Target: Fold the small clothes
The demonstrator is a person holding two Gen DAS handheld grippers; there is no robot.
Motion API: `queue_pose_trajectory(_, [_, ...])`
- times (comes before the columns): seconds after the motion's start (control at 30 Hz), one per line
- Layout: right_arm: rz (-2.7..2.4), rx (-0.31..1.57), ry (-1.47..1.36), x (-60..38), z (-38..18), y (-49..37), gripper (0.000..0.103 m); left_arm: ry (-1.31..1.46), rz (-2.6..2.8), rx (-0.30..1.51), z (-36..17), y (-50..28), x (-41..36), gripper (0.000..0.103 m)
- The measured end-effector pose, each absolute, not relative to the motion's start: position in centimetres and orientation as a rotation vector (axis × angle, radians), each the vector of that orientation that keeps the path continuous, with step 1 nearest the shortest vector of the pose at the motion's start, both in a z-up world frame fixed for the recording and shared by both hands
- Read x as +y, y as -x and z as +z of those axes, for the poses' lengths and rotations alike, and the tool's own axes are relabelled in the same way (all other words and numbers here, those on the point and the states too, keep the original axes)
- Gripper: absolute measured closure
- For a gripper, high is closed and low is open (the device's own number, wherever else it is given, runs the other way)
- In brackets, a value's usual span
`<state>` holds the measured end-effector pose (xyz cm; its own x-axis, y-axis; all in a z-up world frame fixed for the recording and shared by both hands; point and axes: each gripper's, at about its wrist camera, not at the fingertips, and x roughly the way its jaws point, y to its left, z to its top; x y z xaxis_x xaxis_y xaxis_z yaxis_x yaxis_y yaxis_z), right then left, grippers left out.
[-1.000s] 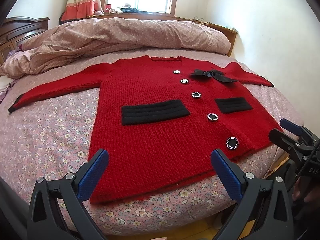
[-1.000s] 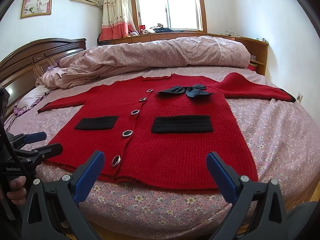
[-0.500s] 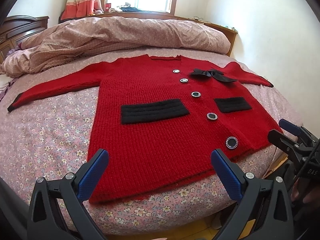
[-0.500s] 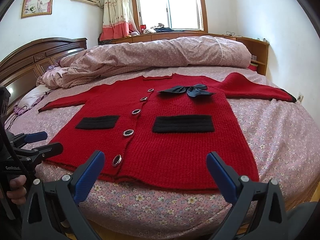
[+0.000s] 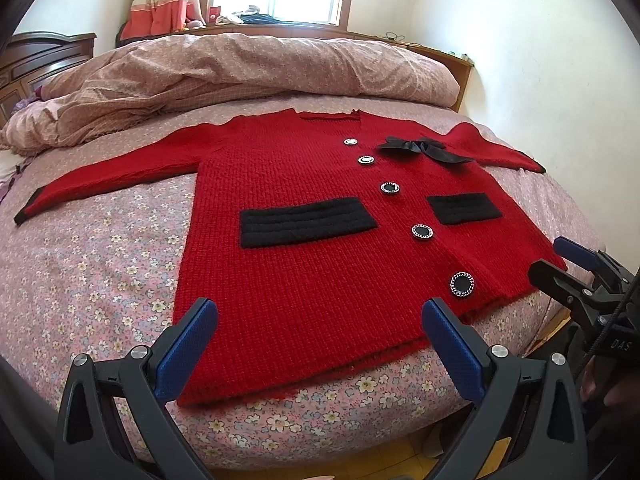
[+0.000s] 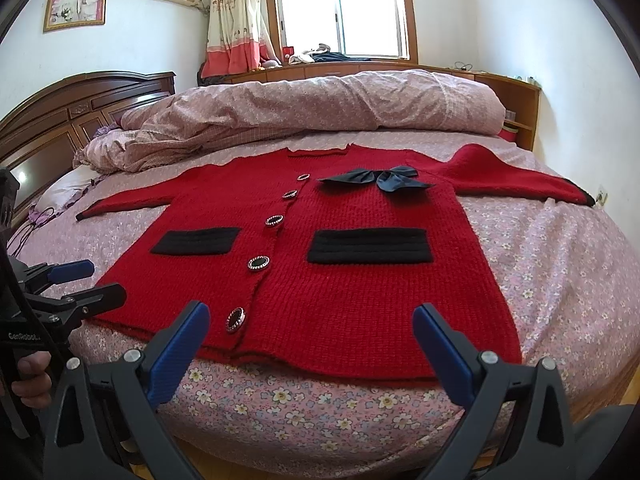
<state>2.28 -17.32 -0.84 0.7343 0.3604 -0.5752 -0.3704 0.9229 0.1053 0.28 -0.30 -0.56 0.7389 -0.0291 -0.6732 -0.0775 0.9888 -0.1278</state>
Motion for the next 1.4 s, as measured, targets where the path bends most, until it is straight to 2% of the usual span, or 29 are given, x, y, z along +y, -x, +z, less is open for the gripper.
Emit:
queue_pose_trajectory(0.4, [0.422,0.632,0.032,-16.5,-0.8,-2.7,0.0,0.168,0.045,0.729,-0.1,-0.3,0.5,0.004])
queue_pose_trajectory(0.63, [0.49,0.633,0.004,-13.9,-0.6,-5.7,0.0,0.339,0.111,0.714,1.3,-1.1,5.3,0.004])
queue_pose_trajectory(1.03, [0.627,0.585,0.027,-6.0,0.2,-12.8,0.0,0.58,0.328,0.715,2.6,-5.0,23.9,0.004])
queue_pose_trajectory(1.2, [0.65,0.56,0.041,-4.0,0.7,-16.9,0.0,0.669,0.511,0.717,0.7,-4.1,33.5,0.004])
queue_pose_trajectory(1.4, [0.705,0.58,-0.098,-3.2,0.4,-20.1,0.0,0.972,0.589,0.646,-3.3,-3.0,41.0,0.004])
